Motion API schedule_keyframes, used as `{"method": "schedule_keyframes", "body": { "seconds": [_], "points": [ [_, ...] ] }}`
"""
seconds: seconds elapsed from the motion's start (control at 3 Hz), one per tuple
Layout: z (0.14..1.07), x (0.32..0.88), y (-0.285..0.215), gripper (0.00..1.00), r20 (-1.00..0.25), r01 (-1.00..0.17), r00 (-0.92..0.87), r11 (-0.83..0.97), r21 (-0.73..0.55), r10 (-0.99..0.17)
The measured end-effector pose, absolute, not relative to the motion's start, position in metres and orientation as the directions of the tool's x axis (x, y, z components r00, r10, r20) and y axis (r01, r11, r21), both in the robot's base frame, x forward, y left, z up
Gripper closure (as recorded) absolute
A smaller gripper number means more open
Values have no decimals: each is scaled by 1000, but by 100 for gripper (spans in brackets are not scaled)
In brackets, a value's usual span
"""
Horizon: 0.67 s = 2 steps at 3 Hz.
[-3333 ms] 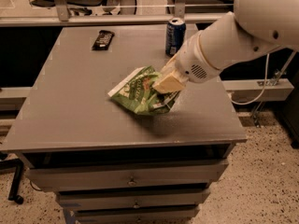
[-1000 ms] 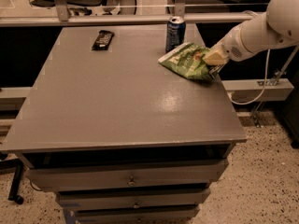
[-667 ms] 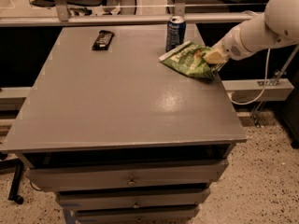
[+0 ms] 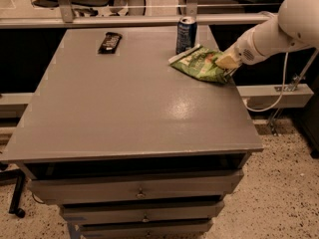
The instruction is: Move green jalapeno chip bag near pepsi can
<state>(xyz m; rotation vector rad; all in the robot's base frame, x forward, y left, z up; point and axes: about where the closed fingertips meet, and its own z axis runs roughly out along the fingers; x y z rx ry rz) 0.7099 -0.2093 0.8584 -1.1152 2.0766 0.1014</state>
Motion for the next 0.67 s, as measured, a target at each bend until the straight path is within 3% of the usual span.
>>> {"method": "schedule_keyframes", "body": {
  "seconds": [0.33, 0.67],
  "points": [
    [856, 711, -207, 12, -657, -747, -334, 614, -253, -676],
    [858, 711, -204, 0, -659, -754, -334, 611, -242, -673]
  ]
}}
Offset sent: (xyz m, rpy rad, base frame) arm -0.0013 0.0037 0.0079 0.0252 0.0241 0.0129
